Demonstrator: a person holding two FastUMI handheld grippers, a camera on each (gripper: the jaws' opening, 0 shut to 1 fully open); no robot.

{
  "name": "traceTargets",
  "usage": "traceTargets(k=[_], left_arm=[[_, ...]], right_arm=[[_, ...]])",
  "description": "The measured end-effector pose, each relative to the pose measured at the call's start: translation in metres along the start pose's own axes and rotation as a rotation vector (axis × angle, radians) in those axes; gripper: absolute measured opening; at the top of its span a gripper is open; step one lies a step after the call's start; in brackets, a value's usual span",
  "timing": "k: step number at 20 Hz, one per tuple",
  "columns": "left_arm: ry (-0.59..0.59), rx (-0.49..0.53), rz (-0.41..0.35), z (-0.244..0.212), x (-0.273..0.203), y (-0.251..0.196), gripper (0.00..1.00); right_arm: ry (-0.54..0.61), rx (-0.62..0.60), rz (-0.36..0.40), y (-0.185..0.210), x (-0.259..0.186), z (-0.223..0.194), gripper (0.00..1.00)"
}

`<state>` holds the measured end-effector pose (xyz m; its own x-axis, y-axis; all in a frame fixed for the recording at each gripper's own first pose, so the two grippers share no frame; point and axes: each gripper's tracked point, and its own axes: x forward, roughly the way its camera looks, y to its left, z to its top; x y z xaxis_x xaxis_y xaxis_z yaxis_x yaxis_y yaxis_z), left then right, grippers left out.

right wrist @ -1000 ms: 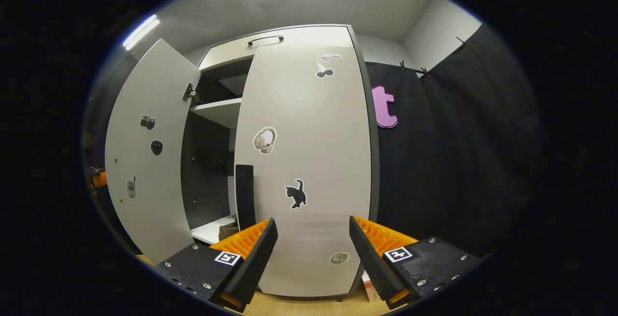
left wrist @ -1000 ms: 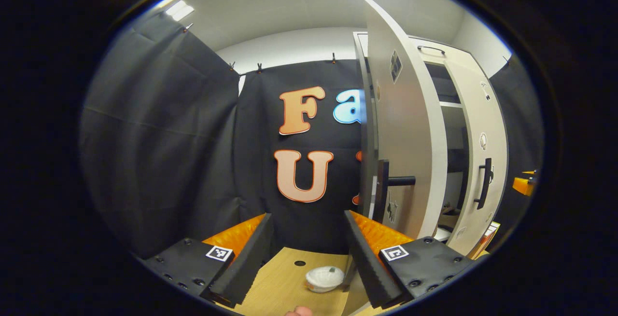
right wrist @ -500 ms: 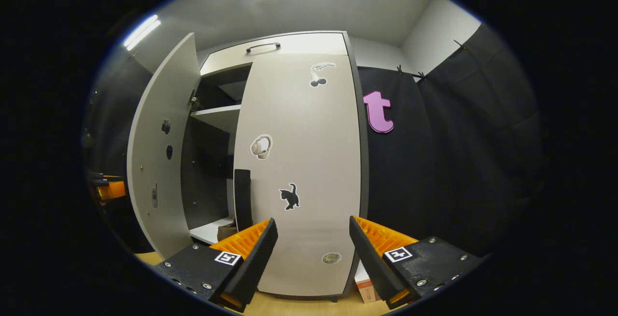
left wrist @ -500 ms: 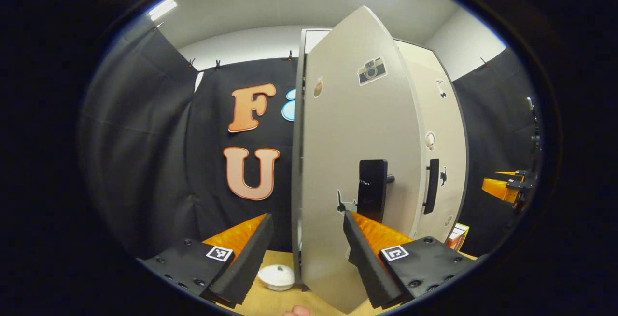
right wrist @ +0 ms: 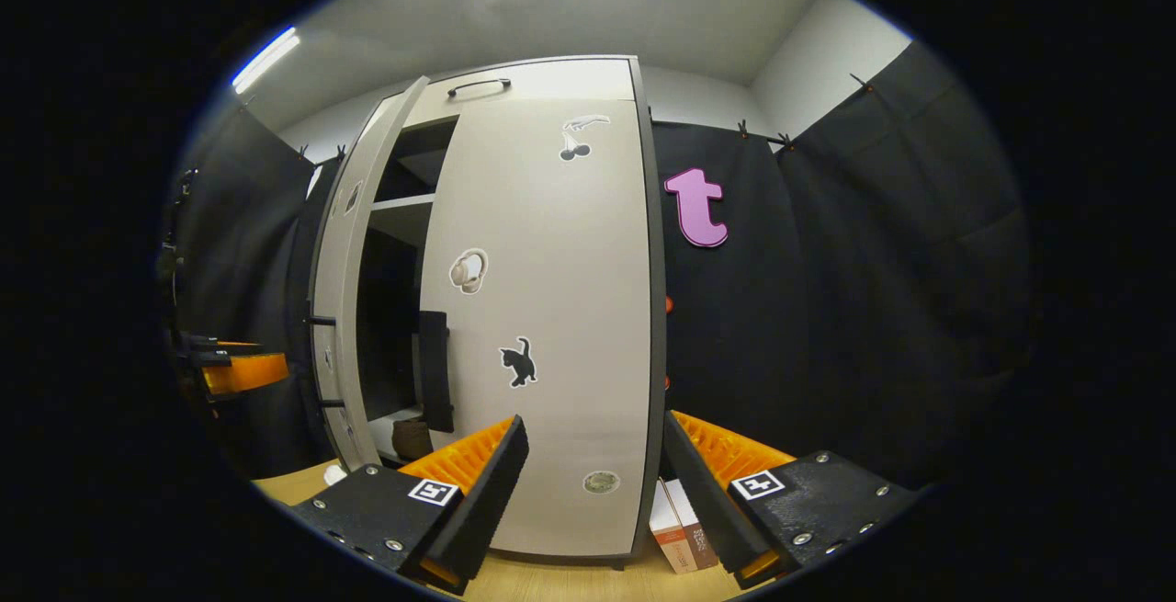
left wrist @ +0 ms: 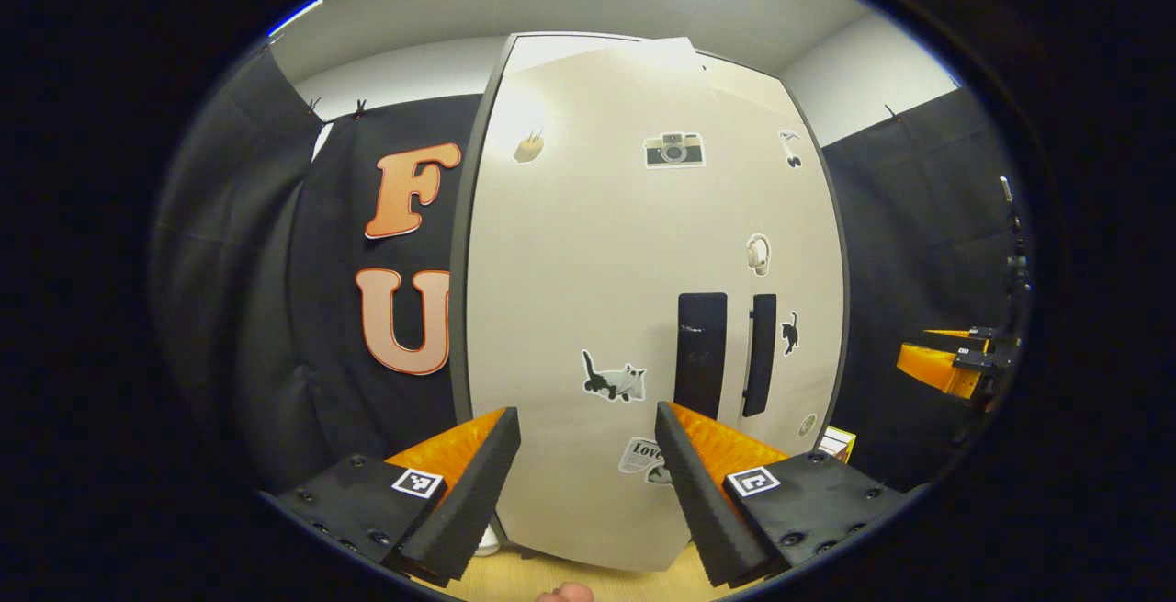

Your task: Grab one shoe with the right hand and put it into the shoe cabinet, grab the other shoe with the left hand and put it into the shoe cabinet; then close the right door with the right hand and the left door with the left hand.

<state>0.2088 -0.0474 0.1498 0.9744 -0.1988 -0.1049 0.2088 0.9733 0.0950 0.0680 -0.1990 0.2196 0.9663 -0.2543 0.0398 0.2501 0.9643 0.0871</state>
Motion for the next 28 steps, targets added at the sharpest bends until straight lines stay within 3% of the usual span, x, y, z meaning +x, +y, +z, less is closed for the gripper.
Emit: traceTargets(k=[2, 6, 8, 9, 12, 19, 28], left_arm=[[0.011, 0.01, -0.011, -0.004, 0.012, -0.007, 0.99], [0.026, 0.017, -0.022, -0.006, 0.032, -0.017, 0.94], [0.028, 0.033, -0.021, -0.007, 0.042, -0.02, 0.99], [0.027, 0.044, -0.02, -0.007, 0.047, -0.023, 0.94], [0.024, 0.067, -0.01, -0.007, 0.06, -0.026, 0.96], [0.024, 0.016, 0.01, -0.009, 0.082, -0.025, 0.96], [-0.025, 0.028, 0.049, 0.01, 0.035, -0.014, 0.94]], right_arm=[[0.003, -0.006, -0.001, -0.001, -0.001, 0.0, 0.92], [0.0, -0.015, -0.004, -0.005, -0.002, 0.002, 0.92], [0.0, -0.017, -0.008, -0.008, -0.001, 0.002, 0.92], [0.001, -0.014, -0.009, -0.009, 0.001, 0.002, 0.92], [0.008, -0.017, -0.007, -0.01, 0.003, 0.001, 0.92], [0.014, -0.023, -0.007, -0.012, 0.008, 0.001, 0.92], [0.036, -0.009, 0.035, 0.007, 0.022, -0.016, 0.92]])
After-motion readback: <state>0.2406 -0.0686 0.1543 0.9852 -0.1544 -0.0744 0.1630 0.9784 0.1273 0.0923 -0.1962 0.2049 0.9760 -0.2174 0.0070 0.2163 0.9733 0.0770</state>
